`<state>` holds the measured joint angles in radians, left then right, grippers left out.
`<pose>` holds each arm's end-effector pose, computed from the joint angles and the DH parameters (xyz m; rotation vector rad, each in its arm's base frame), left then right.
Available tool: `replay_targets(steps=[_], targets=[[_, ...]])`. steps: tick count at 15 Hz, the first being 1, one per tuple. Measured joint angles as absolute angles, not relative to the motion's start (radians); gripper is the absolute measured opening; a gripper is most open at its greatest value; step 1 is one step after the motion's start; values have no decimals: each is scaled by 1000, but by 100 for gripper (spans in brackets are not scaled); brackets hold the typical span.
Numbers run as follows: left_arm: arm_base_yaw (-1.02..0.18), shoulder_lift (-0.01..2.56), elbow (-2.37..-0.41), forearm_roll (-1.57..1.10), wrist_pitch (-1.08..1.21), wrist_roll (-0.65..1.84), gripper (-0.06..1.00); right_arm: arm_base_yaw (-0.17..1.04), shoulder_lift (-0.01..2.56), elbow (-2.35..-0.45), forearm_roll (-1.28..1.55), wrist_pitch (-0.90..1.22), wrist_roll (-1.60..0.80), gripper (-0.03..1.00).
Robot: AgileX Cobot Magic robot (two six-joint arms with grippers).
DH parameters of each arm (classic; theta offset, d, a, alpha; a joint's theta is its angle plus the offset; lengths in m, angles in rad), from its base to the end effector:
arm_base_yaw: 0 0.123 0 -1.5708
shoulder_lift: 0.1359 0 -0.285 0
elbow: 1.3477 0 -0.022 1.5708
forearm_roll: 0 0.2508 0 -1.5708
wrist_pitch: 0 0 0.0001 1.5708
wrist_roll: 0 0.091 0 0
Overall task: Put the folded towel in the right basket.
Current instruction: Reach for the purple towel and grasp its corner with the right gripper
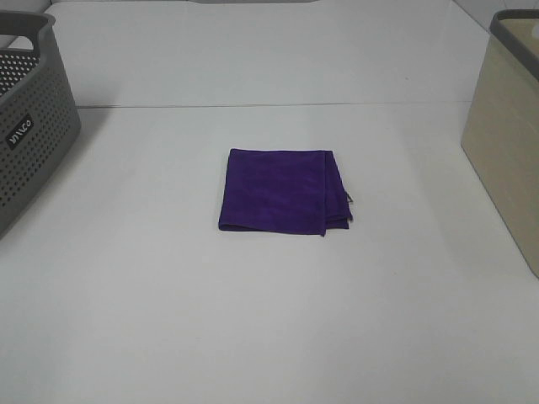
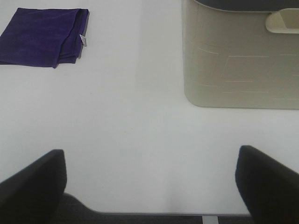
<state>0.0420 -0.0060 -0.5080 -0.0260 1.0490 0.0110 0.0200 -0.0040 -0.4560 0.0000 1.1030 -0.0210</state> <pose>-0.0062 -0.0023 0.2804 -0.0301 2.0181 0.0027 -0.0025 -0.0001 0.2617 -0.0436 2.1262 -0.0006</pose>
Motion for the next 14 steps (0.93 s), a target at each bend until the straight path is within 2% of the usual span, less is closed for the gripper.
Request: replay_targets(steps=[14], targets=[[42,-6,-508,-26,1049,11,99,20,-4,-456,-8,1103,-7,94]])
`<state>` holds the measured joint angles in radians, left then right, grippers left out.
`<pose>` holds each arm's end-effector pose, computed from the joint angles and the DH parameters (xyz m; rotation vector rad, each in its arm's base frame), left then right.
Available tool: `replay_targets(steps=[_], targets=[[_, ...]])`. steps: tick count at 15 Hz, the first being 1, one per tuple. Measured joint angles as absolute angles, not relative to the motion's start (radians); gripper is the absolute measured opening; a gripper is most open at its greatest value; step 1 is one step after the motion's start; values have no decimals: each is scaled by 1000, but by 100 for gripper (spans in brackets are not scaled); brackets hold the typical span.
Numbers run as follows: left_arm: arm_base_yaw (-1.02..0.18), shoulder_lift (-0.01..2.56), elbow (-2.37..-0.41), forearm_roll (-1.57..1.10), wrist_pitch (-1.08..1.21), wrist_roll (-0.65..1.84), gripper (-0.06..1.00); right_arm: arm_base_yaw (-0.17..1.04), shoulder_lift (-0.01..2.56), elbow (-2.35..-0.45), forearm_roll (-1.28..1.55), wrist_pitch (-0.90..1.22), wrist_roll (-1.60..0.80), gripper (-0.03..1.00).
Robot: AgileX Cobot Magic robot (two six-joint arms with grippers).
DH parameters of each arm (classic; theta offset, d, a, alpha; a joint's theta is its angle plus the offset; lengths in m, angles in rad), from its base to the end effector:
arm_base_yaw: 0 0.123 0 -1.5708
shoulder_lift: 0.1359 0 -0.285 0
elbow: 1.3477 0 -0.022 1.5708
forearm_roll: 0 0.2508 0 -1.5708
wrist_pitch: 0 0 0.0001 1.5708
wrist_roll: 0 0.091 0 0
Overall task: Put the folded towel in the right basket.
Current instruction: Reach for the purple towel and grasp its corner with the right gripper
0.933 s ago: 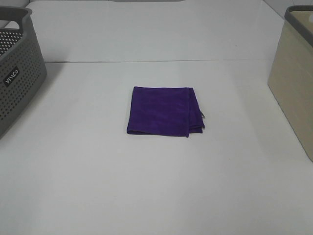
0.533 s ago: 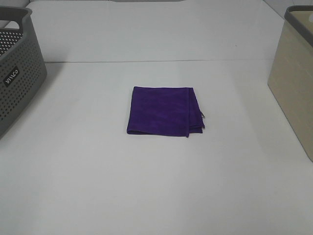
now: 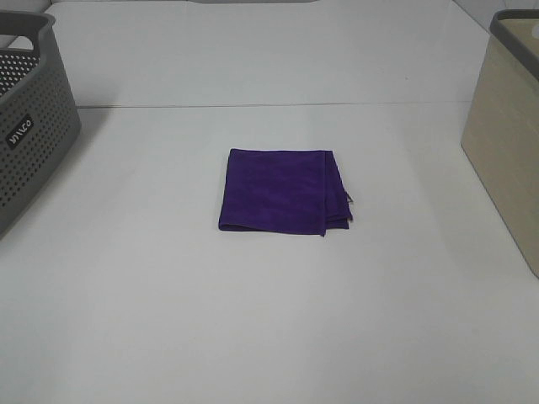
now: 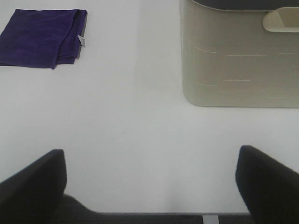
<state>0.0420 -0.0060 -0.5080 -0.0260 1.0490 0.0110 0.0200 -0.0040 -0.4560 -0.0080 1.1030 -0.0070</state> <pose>-0.0062 -0.0023 0.2804 -0.0301 2.0181 0.0027 -0.0025 -0.0007 0.2617 -0.0283 2.1264 -0.0020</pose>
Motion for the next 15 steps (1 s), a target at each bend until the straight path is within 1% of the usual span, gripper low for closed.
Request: replay_targets(steps=[15], targets=[[42,-6,-508,-26,1049,11,99,20,-4,-456,-8,1103,-7,94]])
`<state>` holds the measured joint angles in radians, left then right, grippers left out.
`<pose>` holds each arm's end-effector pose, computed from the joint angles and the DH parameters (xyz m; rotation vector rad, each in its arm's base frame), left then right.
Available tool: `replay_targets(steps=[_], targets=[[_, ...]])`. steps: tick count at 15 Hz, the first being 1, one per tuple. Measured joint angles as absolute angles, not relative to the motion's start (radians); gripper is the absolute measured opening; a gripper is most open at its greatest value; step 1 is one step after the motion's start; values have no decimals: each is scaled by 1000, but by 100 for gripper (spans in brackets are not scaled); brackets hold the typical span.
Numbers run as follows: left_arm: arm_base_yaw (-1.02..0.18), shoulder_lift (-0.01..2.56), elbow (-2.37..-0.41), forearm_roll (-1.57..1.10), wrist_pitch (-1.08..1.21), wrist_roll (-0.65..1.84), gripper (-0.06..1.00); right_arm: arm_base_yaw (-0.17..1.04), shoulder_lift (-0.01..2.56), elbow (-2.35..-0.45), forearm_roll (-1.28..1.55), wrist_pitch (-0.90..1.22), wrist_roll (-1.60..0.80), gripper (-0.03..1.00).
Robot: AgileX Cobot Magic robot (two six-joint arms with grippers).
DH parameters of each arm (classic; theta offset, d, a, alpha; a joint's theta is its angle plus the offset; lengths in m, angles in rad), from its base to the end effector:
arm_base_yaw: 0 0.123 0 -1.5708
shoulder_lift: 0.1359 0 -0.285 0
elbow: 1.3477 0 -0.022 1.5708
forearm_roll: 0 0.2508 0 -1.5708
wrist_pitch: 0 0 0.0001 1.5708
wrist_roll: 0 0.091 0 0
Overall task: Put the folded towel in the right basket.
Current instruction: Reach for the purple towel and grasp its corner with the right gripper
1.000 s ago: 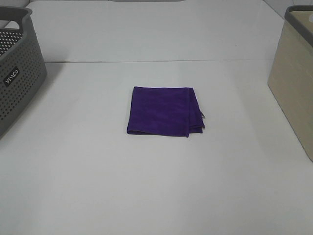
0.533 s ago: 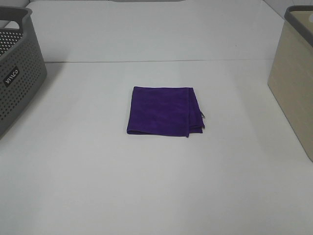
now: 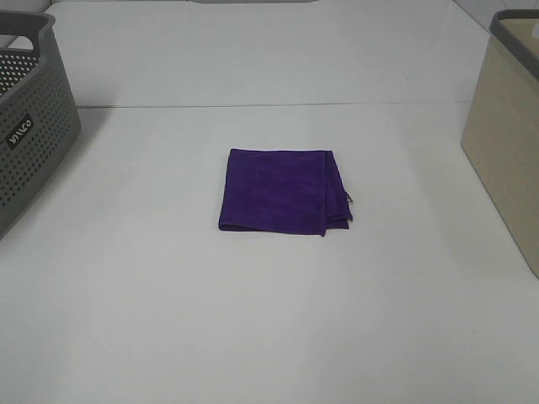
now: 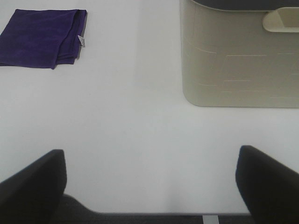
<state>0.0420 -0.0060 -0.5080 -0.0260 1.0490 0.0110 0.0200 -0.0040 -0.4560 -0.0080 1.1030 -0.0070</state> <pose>-0.0062 -0.0023 0.2804 -0.0301 2.0181 0.0027 -0.0025 -0.0007 0.2617 -0.0283 2.1264 -0.0020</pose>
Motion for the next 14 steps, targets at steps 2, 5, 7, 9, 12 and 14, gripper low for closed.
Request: replay_targets(steps=[2,5,7,9,12,14], targets=[[42,-6,-508,-26,1049,11,99,20,-4,-456,-8,1103,-7,94],[42,-6,-508,-26,1049,11,99,20,-4,-456,-8,1103,-7,94],[42,-6,-508,-26,1049,11,99,20,-4,-456,-8,1103,-7,94],[42,-6,-508,-26,1049,11,99,20,-4,-456,-8,1103,-7,94],[42,-6,-508,-26,1049,11,99,20,-4,-456,-8,1103,-7,94],[42,-6,-508,-26,1049,11,99,20,-4,-456,-8,1103,-7,94]])
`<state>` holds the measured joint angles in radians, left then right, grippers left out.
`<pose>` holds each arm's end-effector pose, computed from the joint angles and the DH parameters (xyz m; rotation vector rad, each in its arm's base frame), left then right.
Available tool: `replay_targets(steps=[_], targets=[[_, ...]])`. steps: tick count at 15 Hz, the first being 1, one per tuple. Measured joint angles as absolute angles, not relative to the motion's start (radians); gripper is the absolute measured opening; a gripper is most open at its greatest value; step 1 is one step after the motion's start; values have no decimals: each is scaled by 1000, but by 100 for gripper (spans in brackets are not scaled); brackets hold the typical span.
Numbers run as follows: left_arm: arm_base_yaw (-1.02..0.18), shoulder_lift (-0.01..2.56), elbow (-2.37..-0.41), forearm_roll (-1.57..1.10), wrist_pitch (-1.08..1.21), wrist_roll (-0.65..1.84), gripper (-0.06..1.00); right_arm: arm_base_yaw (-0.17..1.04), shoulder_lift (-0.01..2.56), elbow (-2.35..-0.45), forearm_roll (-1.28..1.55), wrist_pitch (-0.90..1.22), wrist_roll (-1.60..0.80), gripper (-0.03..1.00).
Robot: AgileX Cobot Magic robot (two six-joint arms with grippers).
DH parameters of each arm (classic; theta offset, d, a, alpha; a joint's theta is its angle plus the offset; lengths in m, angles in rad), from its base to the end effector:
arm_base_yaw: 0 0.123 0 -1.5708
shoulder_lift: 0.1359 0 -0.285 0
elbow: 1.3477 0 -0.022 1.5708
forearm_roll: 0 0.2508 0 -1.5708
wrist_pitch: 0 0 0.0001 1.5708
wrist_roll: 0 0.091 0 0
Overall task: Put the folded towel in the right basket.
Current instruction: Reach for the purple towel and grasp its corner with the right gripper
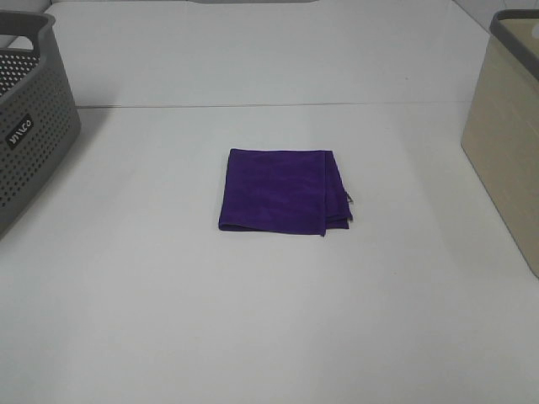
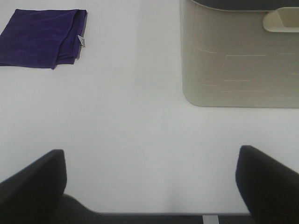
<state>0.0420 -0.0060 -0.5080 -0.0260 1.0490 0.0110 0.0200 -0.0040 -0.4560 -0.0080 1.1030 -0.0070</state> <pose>-0.0062 -0.0023 0.2804 -0.0301 2.0181 0.0027 -0.0025 -0.0007 0.2617 -0.0283 2.1264 -0.0020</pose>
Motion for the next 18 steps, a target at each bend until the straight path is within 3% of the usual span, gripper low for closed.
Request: replay_targets(steps=[8,15,18], targets=[[42,-6,-508,-26,1049,11,99,20,84,-497,0,1110,-7,94],[42,-6,-508,-26,1049,11,99,20,899,-1082,153,1211,0,94],[42,-6,-508,-26,1049,11,99,20,1091,-1174,232,1209,0,94]])
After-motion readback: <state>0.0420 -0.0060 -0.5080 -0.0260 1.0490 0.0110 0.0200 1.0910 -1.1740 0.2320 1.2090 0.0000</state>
